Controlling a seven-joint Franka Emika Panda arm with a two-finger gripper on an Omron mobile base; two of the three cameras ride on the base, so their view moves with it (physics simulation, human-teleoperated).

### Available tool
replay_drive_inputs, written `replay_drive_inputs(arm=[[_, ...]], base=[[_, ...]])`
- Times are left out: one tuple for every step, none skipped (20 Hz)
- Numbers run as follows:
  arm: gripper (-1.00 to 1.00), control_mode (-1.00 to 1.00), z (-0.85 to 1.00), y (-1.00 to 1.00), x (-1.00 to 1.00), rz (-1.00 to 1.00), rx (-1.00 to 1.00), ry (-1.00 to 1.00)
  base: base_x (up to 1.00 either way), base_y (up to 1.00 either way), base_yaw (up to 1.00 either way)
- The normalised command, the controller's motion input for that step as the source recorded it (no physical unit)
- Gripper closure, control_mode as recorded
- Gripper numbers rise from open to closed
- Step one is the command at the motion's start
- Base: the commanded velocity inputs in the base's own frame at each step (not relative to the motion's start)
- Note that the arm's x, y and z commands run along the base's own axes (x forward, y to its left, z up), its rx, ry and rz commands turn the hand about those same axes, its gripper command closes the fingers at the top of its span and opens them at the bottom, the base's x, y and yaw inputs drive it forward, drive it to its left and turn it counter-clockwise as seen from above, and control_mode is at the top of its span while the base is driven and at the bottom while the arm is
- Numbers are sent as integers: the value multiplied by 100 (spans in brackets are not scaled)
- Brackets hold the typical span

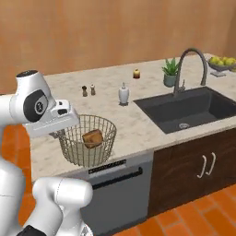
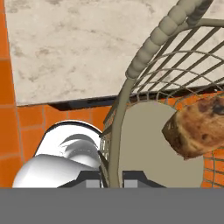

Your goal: Open the cabinet, pick up the bread from the cabinet and place it in the basket. Then move the basket to the dining counter.

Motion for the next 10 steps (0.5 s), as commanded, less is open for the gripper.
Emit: replay_drive_inputs(arm=[[100, 100, 0, 0, 0, 0, 0, 0], [100, 100, 0, 0, 0, 0, 0, 0], [100, 100, 0, 0, 0, 0, 0, 0], [100, 100, 0, 0, 0, 0, 0, 0], [100, 100, 0, 0, 0, 0, 0, 0], [100, 100, 0, 0, 0, 0, 0, 0], [100, 100, 0, 0, 0, 0, 0, 0], [100, 100, 0, 0, 0, 0, 0, 0], [100, 100, 0, 0, 0, 0, 0, 0], [100, 100, 0, 0, 0, 0, 0, 0]], base=[[31, -72, 76], [31, -72, 73], [24, -76, 73], [14, -80, 75], [4, -92, 69], [0, -82, 68], [0, -90, 69], [0, -98, 63], [0, -94, 57], [0, -76, 41]])
